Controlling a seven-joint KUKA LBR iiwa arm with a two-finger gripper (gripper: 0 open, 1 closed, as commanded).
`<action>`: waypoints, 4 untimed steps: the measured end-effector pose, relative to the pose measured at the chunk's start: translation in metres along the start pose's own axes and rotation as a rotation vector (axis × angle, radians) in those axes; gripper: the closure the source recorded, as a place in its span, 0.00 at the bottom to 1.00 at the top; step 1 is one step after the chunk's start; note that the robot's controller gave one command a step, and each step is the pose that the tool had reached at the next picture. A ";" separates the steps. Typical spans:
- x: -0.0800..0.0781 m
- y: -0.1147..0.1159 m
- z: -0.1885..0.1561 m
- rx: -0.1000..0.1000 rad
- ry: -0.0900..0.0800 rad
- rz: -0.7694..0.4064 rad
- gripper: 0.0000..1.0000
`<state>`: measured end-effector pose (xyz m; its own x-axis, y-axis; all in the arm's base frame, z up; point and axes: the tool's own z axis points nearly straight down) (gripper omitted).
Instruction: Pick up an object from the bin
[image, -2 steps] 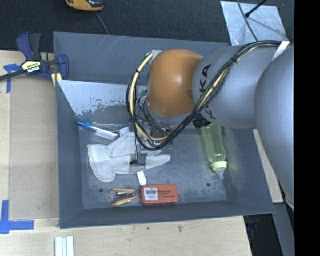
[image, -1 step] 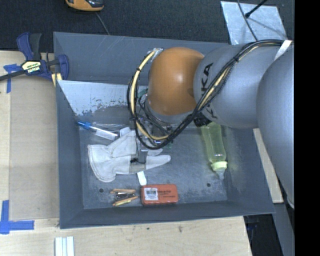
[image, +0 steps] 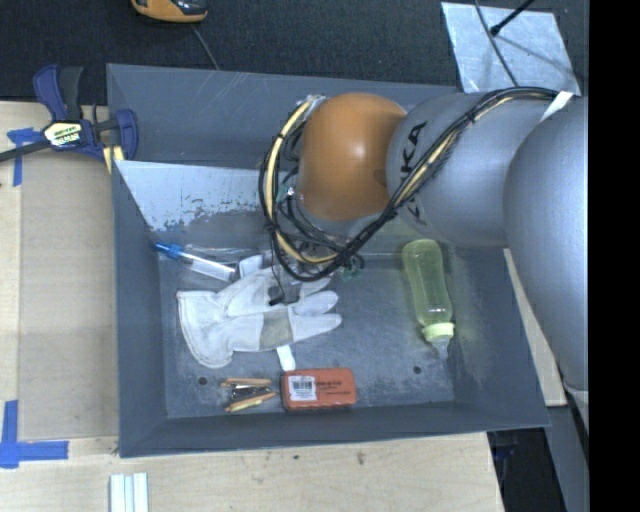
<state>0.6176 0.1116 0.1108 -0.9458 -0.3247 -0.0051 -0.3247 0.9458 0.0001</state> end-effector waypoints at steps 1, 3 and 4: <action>0.000 0.000 0.000 0.000 0.000 0.000 1.00; 0.011 -0.009 -0.141 0.000 0.002 -0.031 0.00; 0.011 -0.009 -0.142 0.000 0.002 -0.031 0.00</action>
Offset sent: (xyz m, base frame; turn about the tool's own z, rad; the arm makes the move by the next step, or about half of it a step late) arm -0.0093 -0.0116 0.1407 -0.0348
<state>0.6093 0.0996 0.2523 -0.9353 -0.3537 -0.0035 -0.3537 0.9353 -0.0001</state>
